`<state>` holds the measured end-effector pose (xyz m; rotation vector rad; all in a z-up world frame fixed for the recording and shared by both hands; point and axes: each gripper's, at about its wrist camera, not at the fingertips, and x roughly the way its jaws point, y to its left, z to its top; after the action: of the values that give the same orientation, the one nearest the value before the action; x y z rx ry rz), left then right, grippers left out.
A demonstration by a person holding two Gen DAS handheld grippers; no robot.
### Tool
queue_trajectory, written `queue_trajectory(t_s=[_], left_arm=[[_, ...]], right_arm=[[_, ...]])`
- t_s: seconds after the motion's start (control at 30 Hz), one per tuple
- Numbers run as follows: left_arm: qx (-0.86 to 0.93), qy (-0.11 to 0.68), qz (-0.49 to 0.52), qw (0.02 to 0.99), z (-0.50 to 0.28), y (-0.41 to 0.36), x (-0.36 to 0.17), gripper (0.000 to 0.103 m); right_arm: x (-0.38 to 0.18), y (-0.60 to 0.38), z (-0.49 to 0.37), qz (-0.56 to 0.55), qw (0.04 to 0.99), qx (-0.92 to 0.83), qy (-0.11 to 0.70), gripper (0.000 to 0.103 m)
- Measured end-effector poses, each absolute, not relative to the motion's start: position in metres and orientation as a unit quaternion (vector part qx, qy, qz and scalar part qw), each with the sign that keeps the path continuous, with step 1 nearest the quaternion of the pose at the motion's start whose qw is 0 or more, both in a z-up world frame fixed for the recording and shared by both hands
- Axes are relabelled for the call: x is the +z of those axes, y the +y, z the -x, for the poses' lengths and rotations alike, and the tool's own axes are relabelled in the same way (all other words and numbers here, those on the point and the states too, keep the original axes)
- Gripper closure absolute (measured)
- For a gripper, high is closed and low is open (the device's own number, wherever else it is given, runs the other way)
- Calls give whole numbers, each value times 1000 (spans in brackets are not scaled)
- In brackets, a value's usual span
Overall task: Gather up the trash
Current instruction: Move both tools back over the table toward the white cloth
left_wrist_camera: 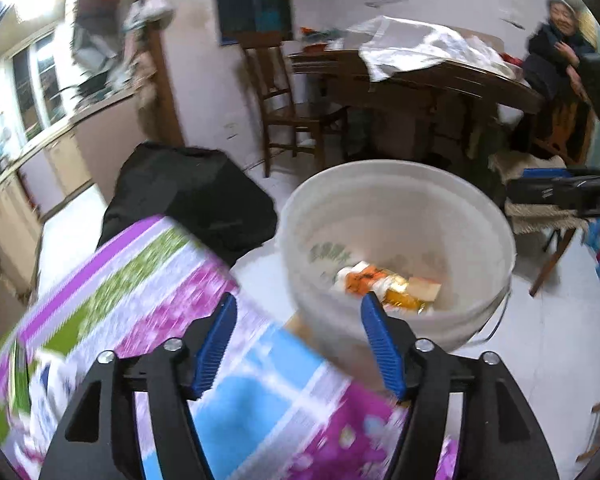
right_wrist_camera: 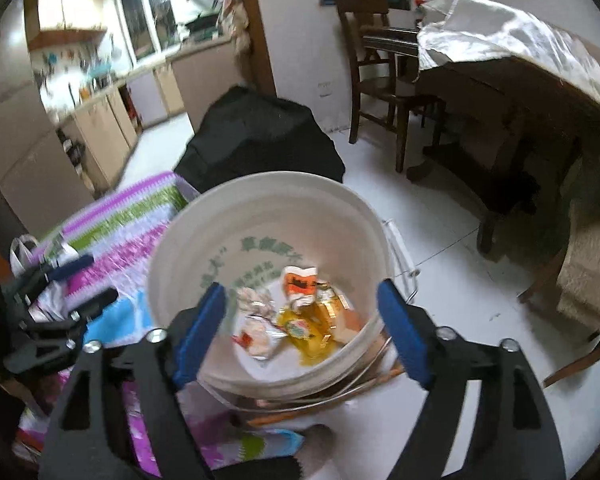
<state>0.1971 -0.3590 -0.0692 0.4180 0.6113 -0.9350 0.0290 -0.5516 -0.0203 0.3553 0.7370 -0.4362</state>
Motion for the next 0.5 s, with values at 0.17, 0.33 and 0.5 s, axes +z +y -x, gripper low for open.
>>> queue_trajectory(t_s=[0.17, 0.33, 0.5], left_arm=[[-393, 319, -153, 849, -206, -297, -82, 34], [-351, 323, -147, 866, -207, -237, -90, 31], [-285, 336, -137, 887, -202, -173, -106, 31]], right_arm=[[-25, -545, -16, -253, 895, -169, 327, 9], [-34, -536, -3, -328, 889, -141, 286, 6], [-45, -502, 1, -363, 890, -103, 255, 6]])
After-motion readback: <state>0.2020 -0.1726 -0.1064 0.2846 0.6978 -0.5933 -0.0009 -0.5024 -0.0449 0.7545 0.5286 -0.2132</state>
